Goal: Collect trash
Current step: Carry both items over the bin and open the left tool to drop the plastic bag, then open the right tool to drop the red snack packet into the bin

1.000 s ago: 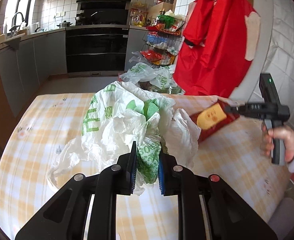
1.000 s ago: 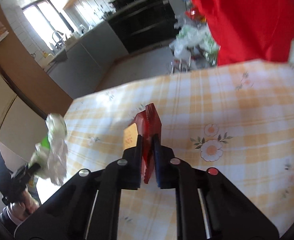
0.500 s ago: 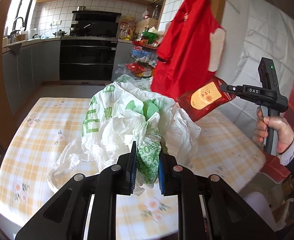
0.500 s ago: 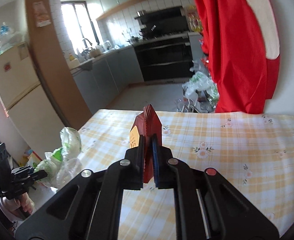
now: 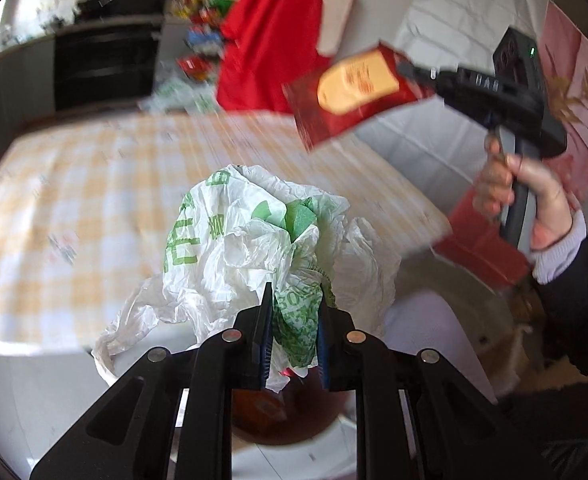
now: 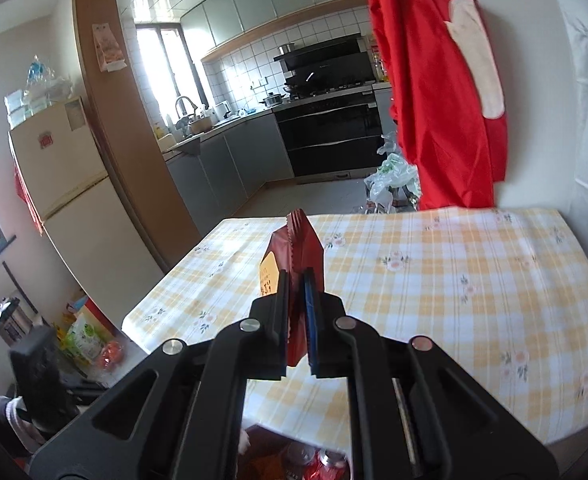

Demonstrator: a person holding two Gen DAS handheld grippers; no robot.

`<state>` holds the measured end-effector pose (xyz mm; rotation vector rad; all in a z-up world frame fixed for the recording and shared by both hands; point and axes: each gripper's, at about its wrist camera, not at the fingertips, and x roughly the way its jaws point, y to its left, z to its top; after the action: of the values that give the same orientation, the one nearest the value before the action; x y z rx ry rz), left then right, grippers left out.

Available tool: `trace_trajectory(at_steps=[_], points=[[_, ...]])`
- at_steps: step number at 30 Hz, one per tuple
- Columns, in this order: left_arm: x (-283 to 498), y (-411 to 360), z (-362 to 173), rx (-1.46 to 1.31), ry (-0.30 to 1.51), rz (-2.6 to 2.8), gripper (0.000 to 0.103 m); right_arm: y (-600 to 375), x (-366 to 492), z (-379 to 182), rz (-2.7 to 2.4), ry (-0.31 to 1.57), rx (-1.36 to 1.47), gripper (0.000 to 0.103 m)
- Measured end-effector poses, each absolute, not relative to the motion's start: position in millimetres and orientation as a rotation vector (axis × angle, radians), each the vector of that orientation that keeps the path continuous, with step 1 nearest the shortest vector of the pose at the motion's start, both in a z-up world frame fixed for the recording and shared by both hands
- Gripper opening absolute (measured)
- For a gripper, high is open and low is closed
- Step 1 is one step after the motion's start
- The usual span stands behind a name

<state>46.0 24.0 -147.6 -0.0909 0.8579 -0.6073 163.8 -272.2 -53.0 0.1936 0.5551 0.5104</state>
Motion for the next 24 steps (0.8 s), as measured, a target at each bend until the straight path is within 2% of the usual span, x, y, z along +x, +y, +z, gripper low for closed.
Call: trace_trajectory(at_steps=[5, 13, 16, 17, 18, 20, 22, 24], points=[[39, 9, -182, -0.074, 1.012, -0.635, 0.018, -289, 143, -62, 0.501, 0.565, 0.239, 0.011], [46, -12, -232, -0.05, 1.161, -0.632, 0.018, -299, 130, -73, 0.493, 0.581, 0.268, 0.011], [49, -16, -245, -0.051, 1.188, -0.634, 0.023, -298, 130, -76, 0.491, 0.592, 0.262, 0.011], [51, -16, -246, -0.044, 1.186, -0.628, 0.031, -298, 129, -77, 0.492, 0.597, 0.261, 0.011], [51, -16, -246, -0.045, 1.182, -0.622, 0.046, -297, 129, -79, 0.493, 0.603, 0.262, 0.011], [52, -12, -237, -0.067, 1.142, -0.604, 0.064, -296, 129, -82, 0.496, 0.612, 0.259, 0.011], [55, 1, -222, -0.106, 1.072, -0.567, 0.069, -293, 127, -84, 0.502, 0.618, 0.255, 0.011], [57, 15, -204, -0.156, 0.992, -0.51, 0.083, -287, 124, -88, 0.515, 0.633, 0.248, 0.011]])
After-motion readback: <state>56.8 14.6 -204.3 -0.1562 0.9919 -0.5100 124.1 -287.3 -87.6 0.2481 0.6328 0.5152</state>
